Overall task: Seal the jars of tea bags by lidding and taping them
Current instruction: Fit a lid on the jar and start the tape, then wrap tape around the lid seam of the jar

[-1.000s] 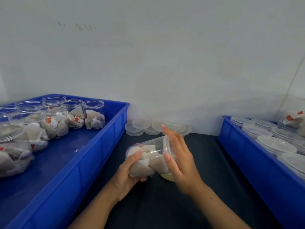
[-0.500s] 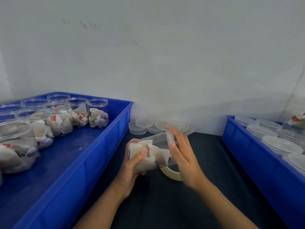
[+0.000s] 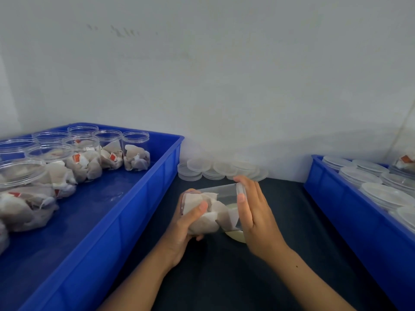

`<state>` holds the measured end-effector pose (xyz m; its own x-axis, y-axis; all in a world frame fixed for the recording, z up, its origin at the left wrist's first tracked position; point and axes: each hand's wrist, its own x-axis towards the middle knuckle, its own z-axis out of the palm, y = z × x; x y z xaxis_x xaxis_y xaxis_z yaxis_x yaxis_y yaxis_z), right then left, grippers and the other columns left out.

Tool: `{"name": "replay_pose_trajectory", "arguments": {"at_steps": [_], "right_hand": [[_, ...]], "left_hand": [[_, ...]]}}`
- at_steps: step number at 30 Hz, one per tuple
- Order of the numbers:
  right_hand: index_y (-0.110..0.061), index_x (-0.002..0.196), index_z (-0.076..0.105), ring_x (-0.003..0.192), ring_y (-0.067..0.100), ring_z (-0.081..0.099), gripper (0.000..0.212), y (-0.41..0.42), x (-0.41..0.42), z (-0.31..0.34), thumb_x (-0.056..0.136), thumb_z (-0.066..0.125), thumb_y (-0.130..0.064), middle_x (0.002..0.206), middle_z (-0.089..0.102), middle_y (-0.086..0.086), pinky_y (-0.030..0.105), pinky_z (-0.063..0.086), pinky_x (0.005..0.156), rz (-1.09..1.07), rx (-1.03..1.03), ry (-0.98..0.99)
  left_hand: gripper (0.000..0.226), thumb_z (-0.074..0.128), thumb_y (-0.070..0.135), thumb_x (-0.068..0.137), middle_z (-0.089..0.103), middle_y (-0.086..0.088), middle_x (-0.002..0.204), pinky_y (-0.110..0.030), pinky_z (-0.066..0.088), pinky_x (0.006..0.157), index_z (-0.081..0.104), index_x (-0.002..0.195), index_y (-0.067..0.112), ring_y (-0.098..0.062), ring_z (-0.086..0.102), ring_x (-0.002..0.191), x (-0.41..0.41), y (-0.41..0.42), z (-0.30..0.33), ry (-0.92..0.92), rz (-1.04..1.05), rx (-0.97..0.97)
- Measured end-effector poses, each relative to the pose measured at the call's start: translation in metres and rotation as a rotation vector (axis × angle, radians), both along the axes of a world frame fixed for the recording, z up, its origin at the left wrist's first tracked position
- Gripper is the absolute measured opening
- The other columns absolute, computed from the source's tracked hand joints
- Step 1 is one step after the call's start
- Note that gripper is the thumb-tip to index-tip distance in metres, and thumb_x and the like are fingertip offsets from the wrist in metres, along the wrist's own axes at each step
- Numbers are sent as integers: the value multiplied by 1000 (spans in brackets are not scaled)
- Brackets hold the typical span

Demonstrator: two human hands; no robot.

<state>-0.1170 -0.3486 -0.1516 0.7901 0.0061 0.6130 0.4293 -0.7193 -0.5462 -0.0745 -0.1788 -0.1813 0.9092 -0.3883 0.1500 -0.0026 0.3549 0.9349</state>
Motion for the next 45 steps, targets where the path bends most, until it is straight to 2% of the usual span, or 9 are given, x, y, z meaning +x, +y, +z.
{"name": "replay_pose_trajectory", "arguments": {"at_steps": [7, 10, 14, 19, 22, 28, 35, 40, 45], "right_hand": [[-37, 142, 36, 120, -1, 42, 50, -9, 2, 12, 96, 23, -54, 128, 42, -25, 21, 36, 101, -10, 45, 10], [-40, 140, 39, 116, 2, 45, 54, -12, 3, 19, 92, 28, -61, 125, 45, -23, 22, 41, 94, -67, 64, -15], [-41, 139, 41, 112, 2, 38, 64, -4, 1, 19, 83, 33, -70, 127, 43, -22, 8, 33, 86, -92, -69, -21], [-50, 141, 28, 127, -3, 30, 50, -1, 1, 13, 93, 30, -62, 136, 35, -25, 12, 28, 103, 55, -23, 14], [-39, 142, 32, 128, -1, 31, 42, -11, 3, 1, 101, 37, -45, 135, 38, -24, 17, 29, 102, -36, 51, 101], [-29, 135, 45, 123, 5, 38, 40, -35, -7, -29, 97, 52, -38, 130, 45, -17, 24, 31, 105, -172, -268, 354], [-24, 104, 57, 98, 3, 46, 20, -32, -14, -29, 95, 54, -42, 107, 53, -14, 16, 34, 88, -138, -506, 297], [-25, 86, 54, 88, 11, 53, 11, -33, -22, -28, 96, 56, -29, 88, 58, -11, 26, 45, 76, -192, -157, 364], [-18, 82, 59, 78, 9, 53, 17, -36, -37, -33, 95, 54, -26, 80, 58, -4, 26, 44, 69, -125, 7, 298]], "left_hand": [[77, 82, 46, 55, 61, 11, 117, -26, 56, 72, 48, 124, 46, -11, 66, 100, -2, -7, -3, -172, 113, 91], [100, 92, 39, 47, 54, 27, 119, -20, 51, 84, 40, 132, 49, 2, 56, 111, -4, -10, -5, -427, 309, 322], [92, 85, 54, 51, 42, 34, 125, -18, 40, 92, 35, 129, 52, 10, 41, 116, -9, -15, -7, -733, 508, 659], [93, 89, 46, 55, 45, 24, 123, -13, 44, 81, 38, 132, 37, 4, 49, 111, -6, -15, -15, -602, 551, 615], [91, 91, 43, 55, 50, 17, 122, -9, 42, 76, 41, 130, 33, 3, 52, 107, -1, -14, -17, -507, 581, 586], [84, 92, 37, 56, 54, 9, 118, -11, 38, 74, 42, 122, 27, -7, 54, 104, 7, -15, -20, -329, 607, 563], [86, 92, 38, 57, 53, 16, 115, -8, 37, 73, 41, 125, 28, 0, 52, 101, 5, -15, -19, -325, 551, 569], [76, 71, 49, 69, 55, 7, 132, -10, 42, 81, 41, 135, 25, -4, 51, 116, 7, -11, -17, -312, 394, 510], [89, 58, 58, 78, 36, -1, 152, -37, 32, 113, 26, 150, 17, -15, 35, 139, -9, -16, -8, -392, 437, 508]]}}
